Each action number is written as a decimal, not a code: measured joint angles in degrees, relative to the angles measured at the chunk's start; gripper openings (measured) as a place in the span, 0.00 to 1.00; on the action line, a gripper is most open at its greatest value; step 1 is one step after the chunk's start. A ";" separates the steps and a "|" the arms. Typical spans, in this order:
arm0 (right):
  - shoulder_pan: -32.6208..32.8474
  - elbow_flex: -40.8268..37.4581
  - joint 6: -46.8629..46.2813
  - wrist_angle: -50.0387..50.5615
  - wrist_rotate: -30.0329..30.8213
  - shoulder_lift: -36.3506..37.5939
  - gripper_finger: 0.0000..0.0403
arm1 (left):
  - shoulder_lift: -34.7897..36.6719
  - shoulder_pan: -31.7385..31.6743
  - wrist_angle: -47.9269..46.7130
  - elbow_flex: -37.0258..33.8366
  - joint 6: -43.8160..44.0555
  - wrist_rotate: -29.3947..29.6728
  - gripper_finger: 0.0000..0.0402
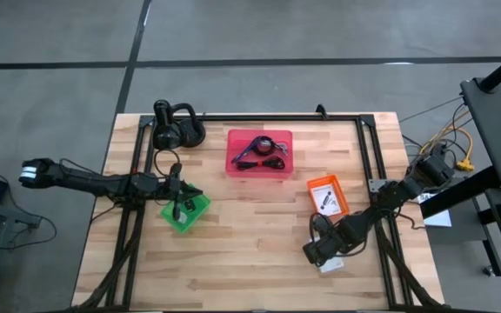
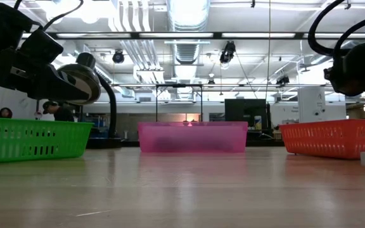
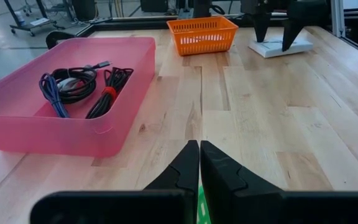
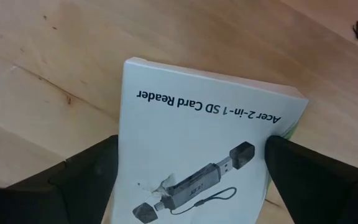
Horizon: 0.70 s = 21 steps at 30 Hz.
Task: Pick and place items into bin
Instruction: Put the card reader box into the orange bin
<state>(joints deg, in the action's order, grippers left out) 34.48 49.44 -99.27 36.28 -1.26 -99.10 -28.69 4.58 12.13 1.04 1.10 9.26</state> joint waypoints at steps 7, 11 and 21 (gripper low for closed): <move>0.00 0.02 0.78 0.04 0.60 -0.22 0.91 | -0.07 0.00 -0.10 0.02 0.00 0.00 0.00; 0.00 0.00 0.45 -0.14 0.56 -0.28 0.86 | -0.04 0.00 -0.10 0.00 0.00 0.00 0.00; -0.09 -0.01 1.68 -0.62 -1.43 -0.77 0.64 | -0.04 0.00 -0.14 0.00 0.02 -0.01 0.00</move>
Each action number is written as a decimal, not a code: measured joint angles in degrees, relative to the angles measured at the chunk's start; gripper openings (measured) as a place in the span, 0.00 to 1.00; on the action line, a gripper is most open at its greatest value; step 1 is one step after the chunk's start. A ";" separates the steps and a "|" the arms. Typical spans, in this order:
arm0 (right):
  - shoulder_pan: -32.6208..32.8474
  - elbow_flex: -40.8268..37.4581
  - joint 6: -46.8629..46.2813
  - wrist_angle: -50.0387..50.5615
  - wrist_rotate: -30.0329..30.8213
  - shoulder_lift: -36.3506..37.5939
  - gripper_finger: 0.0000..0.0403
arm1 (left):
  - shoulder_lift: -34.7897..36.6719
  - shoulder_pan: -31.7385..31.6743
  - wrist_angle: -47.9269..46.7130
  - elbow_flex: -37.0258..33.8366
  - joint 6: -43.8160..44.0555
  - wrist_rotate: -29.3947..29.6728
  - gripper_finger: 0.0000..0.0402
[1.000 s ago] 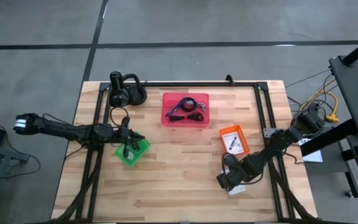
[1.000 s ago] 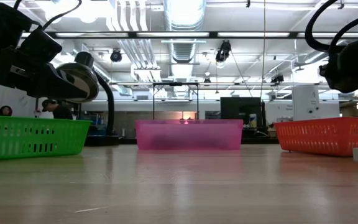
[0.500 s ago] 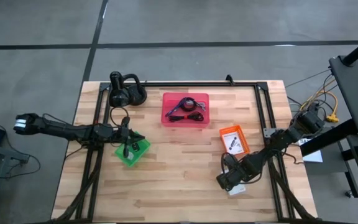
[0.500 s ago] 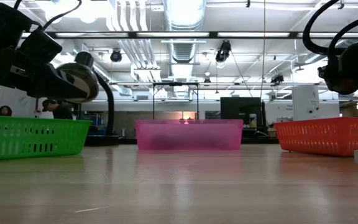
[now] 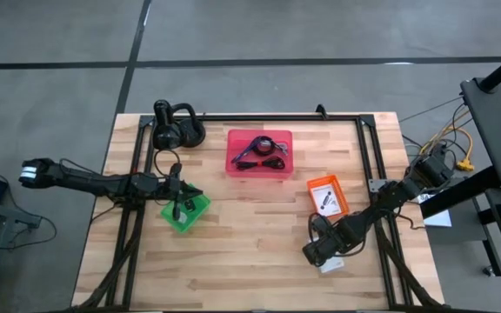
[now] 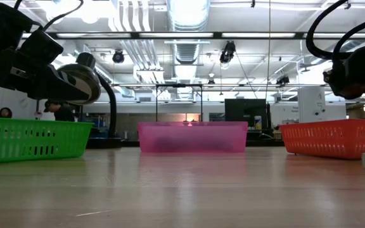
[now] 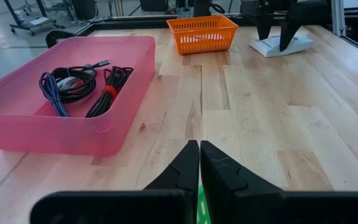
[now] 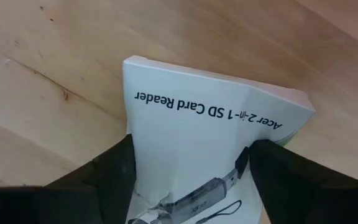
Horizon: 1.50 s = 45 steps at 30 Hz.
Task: Pick and place items into bin
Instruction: Put the card reader box into the orange bin
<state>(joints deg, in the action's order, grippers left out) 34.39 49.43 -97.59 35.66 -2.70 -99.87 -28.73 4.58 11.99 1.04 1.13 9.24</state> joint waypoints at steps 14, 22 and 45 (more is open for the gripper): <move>0.22 -0.13 0.11 1.06 2.50 1.80 0.62 | 0.00 0.00 0.00 0.00 0.00 0.01 0.00; 0.09 -0.61 -0.10 2.64 7.81 5.88 0.57 | -0.01 0.00 0.01 0.04 0.03 0.01 0.00; 0.22 -0.55 1.43 -1.34 7.61 10.55 0.52 | 0.02 0.02 0.00 0.07 0.09 0.01 0.00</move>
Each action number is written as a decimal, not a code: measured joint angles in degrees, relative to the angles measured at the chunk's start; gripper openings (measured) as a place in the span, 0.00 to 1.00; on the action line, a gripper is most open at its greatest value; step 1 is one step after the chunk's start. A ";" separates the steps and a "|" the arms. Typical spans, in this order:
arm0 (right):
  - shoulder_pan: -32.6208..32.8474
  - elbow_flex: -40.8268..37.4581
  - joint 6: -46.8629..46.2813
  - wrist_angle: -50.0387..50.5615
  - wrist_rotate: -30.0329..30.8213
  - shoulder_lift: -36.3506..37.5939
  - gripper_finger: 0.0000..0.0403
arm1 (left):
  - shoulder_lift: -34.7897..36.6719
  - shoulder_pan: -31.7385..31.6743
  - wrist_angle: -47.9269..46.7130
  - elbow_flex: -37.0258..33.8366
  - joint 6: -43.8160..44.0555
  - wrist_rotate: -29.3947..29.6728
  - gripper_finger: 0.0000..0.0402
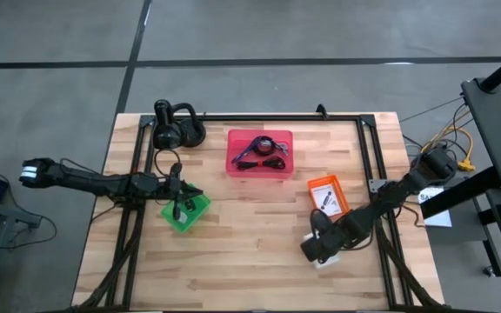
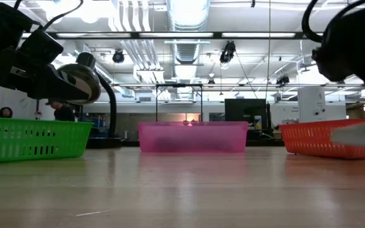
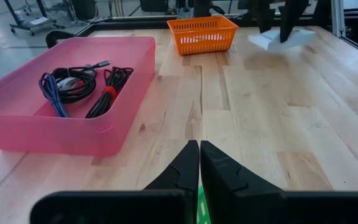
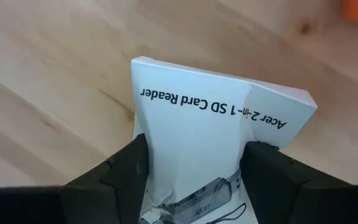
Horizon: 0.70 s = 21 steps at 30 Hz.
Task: Pick and place items into bin
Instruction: Put the card reader box into the orange bin
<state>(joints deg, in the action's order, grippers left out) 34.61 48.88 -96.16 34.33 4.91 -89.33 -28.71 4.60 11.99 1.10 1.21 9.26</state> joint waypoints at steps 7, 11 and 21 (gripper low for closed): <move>-0.02 0.02 1.75 0.04 7.59 7.27 0.52 | 0.00 0.00 0.00 0.02 0.02 -0.01 0.00; -0.02 0.13 2.78 1.63 13.08 12.54 0.51 | 0.01 0.00 0.00 0.02 0.02 0.00 0.00; -3.42 0.17 3.85 18.23 16.35 23.04 0.49 | 0.05 -0.02 0.00 0.04 0.02 -0.01 0.00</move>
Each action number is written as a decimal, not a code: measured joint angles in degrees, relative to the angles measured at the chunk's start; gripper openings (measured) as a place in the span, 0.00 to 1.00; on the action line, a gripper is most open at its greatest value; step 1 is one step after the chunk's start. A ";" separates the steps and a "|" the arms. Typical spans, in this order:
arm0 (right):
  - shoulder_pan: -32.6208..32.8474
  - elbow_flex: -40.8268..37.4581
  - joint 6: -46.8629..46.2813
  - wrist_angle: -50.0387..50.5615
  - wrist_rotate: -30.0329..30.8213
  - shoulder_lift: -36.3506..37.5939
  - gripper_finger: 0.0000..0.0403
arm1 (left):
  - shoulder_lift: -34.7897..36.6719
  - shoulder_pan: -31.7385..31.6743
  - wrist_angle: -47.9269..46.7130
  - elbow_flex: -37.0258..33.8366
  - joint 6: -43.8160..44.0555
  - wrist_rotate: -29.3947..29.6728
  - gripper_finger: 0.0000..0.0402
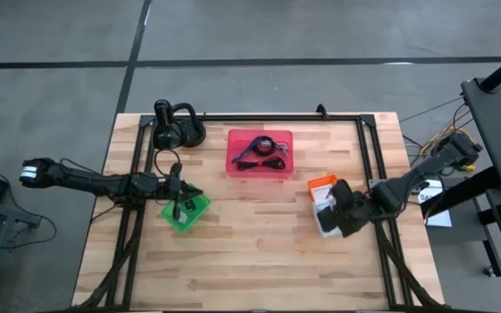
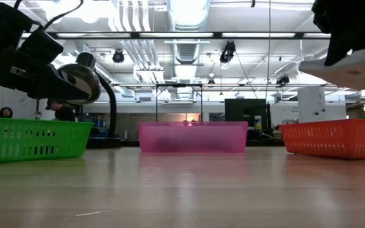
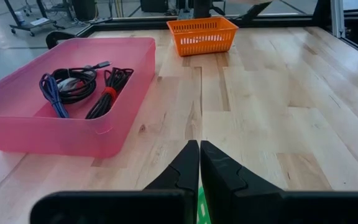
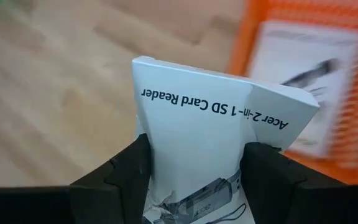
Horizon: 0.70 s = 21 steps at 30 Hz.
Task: Pick and place items into bin
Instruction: Put the card reader box into the orange bin
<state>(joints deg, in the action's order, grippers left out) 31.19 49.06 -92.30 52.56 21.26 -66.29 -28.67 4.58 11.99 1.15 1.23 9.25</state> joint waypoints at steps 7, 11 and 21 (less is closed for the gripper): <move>-8.10 0.00 9.28 4.28 0.17 1.33 0.49 | -0.07 0.01 -0.05 0.00 -0.02 0.00 0.00; -13.87 -0.04 15.82 4.43 0.10 0.66 0.49 | -0.07 0.00 -0.04 0.00 -0.02 0.01 0.00; -24.05 -3.17 25.32 4.59 -5.93 0.51 0.49 | -0.07 0.00 -0.13 0.00 -0.04 0.00 0.00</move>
<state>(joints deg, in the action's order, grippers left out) 7.14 45.89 -66.98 57.15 15.32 -65.78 -28.73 4.58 11.86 1.15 1.19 9.25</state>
